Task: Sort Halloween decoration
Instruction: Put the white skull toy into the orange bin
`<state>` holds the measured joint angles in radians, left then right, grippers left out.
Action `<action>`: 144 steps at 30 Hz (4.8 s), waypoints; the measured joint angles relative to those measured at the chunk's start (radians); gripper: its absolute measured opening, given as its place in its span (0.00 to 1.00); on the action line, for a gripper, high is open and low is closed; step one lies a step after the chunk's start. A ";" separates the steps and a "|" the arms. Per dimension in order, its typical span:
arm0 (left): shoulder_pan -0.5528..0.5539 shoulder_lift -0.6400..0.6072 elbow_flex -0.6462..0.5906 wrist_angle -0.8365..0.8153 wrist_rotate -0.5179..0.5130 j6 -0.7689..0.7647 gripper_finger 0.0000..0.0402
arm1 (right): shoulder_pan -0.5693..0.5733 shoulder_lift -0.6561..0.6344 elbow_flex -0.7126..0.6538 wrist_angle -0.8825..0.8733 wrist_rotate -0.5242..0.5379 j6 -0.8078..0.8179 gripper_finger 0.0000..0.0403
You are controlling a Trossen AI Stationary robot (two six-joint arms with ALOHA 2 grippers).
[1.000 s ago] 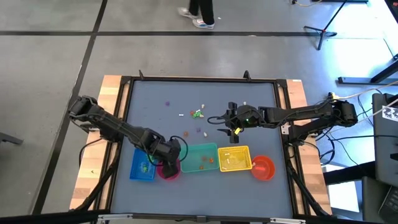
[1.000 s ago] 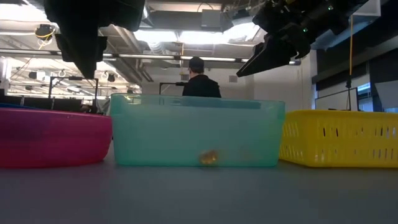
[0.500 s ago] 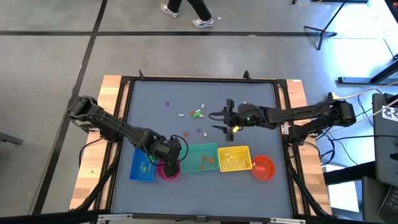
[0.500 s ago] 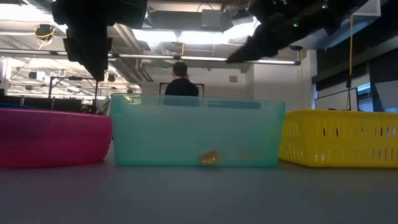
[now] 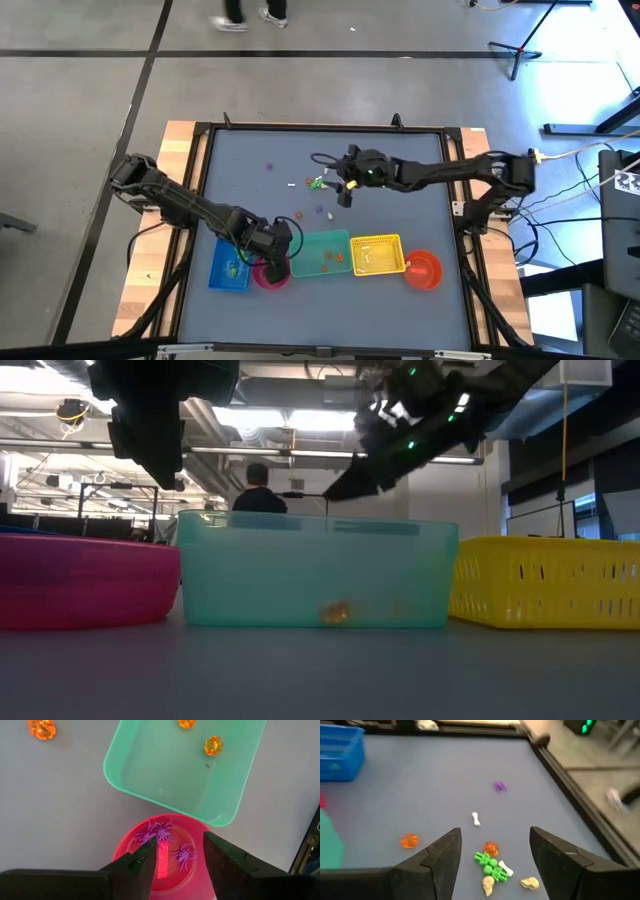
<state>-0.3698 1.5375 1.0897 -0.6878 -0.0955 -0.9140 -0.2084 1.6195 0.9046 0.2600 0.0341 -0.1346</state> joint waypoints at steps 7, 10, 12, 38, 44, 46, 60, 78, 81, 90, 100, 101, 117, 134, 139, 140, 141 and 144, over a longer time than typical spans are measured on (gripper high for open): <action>0.000 0.000 0.000 0.001 0.000 0.000 0.36 | -0.071 0.120 0.021 -0.002 -0.031 0.120 0.58; 0.000 0.000 0.000 0.002 0.000 0.000 0.36 | -0.094 0.156 0.021 0.000 -0.113 0.165 0.58; 0.000 0.000 0.000 0.003 0.000 0.000 0.36 | -0.101 0.179 0.021 0.005 -0.138 0.186 0.58; 0.000 0.000 0.000 0.010 -0.001 0.000 0.36 | -0.099 0.407 0.087 0.049 -0.148 0.175 0.58; 0.000 0.000 0.000 0.010 -0.039 0.001 0.36 | -0.099 0.407 0.086 0.046 -0.150 0.176 0.58; 0.000 0.000 0.000 0.010 -0.050 0.001 0.36 | -0.099 0.408 0.085 0.043 -0.150 0.176 0.56; 0.000 0.000 0.000 0.009 -0.052 0.001 0.36 | -0.101 0.410 0.083 0.035 -0.142 0.179 0.26; 0.000 0.000 0.000 0.009 -0.051 0.001 0.36 | -0.100 0.404 0.082 0.031 -0.132 0.179 0.21; 0.000 0.000 0.000 0.009 -0.051 0.001 0.36 | -0.100 0.383 0.079 0.016 -0.133 0.179 0.21; 0.000 0.000 0.000 0.009 -0.051 0.001 0.36 | -0.098 0.283 0.076 -0.140 -0.140 0.179 0.21; 0.000 0.000 0.000 0.009 -0.053 0.001 0.36 | -0.098 0.165 0.078 -0.313 -0.274 0.179 0.21; 0.000 0.000 0.000 0.009 -0.058 0.001 0.36 | -0.098 0.148 0.079 -0.337 -0.294 0.179 0.21; 0.081 0.000 0.000 0.206 -0.312 0.206 0.36 | -0.021 -0.174 0.081 -0.871 -0.483 0.241 0.21; 0.193 0.000 0.000 0.430 -0.305 0.456 0.36 | 0.493 -0.257 0.081 -1.339 -0.427 0.447 0.21; 0.182 0.000 0.000 0.431 -0.304 0.456 0.36 | 0.600 -0.257 0.081 -1.354 -0.386 0.504 0.21; 0.180 0.000 0.000 0.431 -0.304 0.456 0.36 | 0.615 -0.257 0.081 -1.354 -0.370 0.505 0.21; 0.180 0.000 0.000 0.430 -0.304 0.455 0.36 | 0.629 -0.257 0.081 -1.354 -0.357 0.505 0.21; 0.180 0.000 0.000 0.431 -0.304 0.455 0.36 | 0.654 -0.257 0.081 -1.354 -0.330 0.505 0.21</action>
<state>-0.1902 1.5372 1.0901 -0.2569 -0.3992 -0.4591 0.4460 1.3621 0.9855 -1.0935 -0.2963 0.3706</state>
